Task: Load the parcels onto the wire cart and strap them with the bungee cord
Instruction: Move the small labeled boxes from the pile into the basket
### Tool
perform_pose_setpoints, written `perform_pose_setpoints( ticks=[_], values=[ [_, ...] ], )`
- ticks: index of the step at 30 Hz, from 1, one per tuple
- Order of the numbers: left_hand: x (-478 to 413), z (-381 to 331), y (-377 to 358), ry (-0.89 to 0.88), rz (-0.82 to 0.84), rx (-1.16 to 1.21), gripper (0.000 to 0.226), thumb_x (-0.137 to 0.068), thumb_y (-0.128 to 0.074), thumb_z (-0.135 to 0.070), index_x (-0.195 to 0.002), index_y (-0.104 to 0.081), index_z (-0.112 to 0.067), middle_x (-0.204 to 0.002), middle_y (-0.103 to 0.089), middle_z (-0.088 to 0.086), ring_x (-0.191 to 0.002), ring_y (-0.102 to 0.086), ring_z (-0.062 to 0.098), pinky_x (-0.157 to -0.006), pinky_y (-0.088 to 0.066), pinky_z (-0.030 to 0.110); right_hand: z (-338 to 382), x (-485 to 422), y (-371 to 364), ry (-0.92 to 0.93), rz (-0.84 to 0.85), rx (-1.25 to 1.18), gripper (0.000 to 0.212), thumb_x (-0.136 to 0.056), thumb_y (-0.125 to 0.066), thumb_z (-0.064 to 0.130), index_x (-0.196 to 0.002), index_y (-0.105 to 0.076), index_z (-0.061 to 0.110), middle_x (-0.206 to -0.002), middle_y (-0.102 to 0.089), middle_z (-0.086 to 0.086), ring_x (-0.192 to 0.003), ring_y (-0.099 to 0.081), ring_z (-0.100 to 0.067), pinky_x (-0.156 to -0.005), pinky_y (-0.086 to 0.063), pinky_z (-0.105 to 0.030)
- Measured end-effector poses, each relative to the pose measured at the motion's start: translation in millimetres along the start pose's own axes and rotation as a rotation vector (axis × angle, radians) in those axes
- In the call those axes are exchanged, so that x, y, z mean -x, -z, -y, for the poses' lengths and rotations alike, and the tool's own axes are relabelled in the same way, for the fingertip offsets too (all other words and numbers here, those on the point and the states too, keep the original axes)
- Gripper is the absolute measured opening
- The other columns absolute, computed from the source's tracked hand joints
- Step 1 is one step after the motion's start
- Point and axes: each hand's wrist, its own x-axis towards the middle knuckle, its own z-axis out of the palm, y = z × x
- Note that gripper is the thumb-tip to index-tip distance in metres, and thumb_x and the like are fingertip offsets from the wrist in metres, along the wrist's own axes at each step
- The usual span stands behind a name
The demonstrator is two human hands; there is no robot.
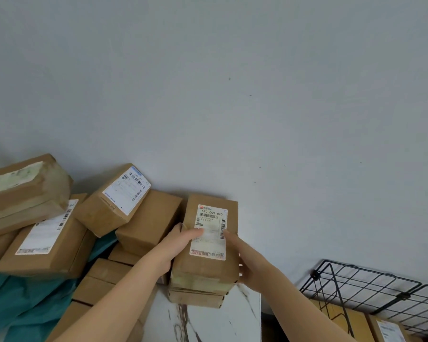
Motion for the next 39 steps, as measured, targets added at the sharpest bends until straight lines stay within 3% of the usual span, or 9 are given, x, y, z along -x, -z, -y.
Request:
perform_pose_setpoints(
  ticks=[2,6,13,17,27,33,39],
  values=[
    [4.5,-3.4,1.4,-0.036,0.001,0.004,0.055,-0.078,-0.071,-0.037,-0.127,-0.051,-0.023,-0.109,-0.070,0.001,-0.096,-0.068,0.020,-0.082,-0.054,0.038,2.1,7.9,-0.3,0.010,-0.018,-0.050,0.046,-0.074,-0.070,0.053,-0.107,-0.065,0.022,-0.103,-0.070,-0.007,-0.092,-0.066,-0.024,-0.076,-0.057,-0.036],
    [15.8,-10.7,2.8,-0.113,0.021,0.070,0.039,-0.086,-0.064,-0.031,-0.124,-0.054,-0.025,-0.105,-0.072,0.002,-0.093,-0.069,0.021,-0.071,-0.054,0.034,7.6,21.3,-1.4,0.056,-0.039,-0.128,0.037,-0.081,-0.065,0.045,-0.105,-0.064,0.018,-0.097,-0.066,-0.009,-0.085,-0.061,-0.024,-0.077,-0.053,-0.036],
    [33.0,-6.6,-3.9,-0.191,0.103,0.153,0.050,-0.082,-0.065,-0.044,-0.129,-0.049,-0.033,-0.108,-0.071,-0.003,-0.100,-0.067,0.020,-0.082,-0.054,0.040,1.6,49.3,5.2,0.121,-0.087,-0.209,0.034,-0.081,-0.066,0.043,-0.106,-0.066,0.020,-0.096,-0.067,-0.008,-0.085,-0.061,-0.023,-0.077,-0.052,-0.034],
    [44.8,-0.4,-18.4,-0.192,0.135,0.174,0.037,-0.084,-0.064,-0.037,-0.119,-0.054,-0.026,-0.103,-0.072,0.001,-0.094,-0.068,0.020,-0.072,-0.053,0.035,-13.2,70.5,10.0,0.130,-0.143,-0.230,0.034,-0.081,-0.066,0.042,-0.107,-0.066,0.021,-0.098,-0.067,-0.007,-0.085,-0.061,-0.022,-0.076,-0.051,-0.033],
    [65.1,21.2,-73.6,-0.156,0.293,0.160,0.030,-0.085,-0.065,-0.029,-0.112,-0.060,-0.020,-0.097,-0.073,0.005,-0.091,-0.069,0.027,-0.072,-0.055,0.041,-65.1,129.9,33.4,0.147,-0.361,-0.403,0.034,-0.081,-0.068,0.040,-0.108,-0.063,0.020,-0.103,-0.068,-0.010,-0.099,-0.064,-0.028,-0.096,-0.050,-0.045],
    [75.6,39.1,-120.2,-0.106,0.413,0.087,0.035,-0.084,-0.064,-0.035,-0.116,-0.060,-0.019,-0.103,-0.073,0.004,-0.100,-0.066,0.028,-0.092,-0.049,0.053,-97.7,172.7,63.8,0.157,-0.465,-0.458,0.038,-0.078,-0.071,0.040,-0.107,-0.060,0.017,-0.105,-0.067,-0.012,-0.099,-0.063,-0.027,-0.095,-0.051,-0.043],
    [87.8,52.7,-172.2,-0.129,0.480,0.028,0.035,-0.086,-0.062,-0.037,-0.117,-0.061,-0.021,-0.105,-0.072,0.002,-0.104,-0.065,0.025,-0.098,-0.046,0.052,-121.5,205.8,100.2,0.180,-0.542,-0.448,0.041,-0.078,-0.070,0.044,-0.109,-0.060,0.019,-0.108,-0.066,-0.013,-0.101,-0.062,-0.028,-0.091,-0.052,-0.041]
  ],
)
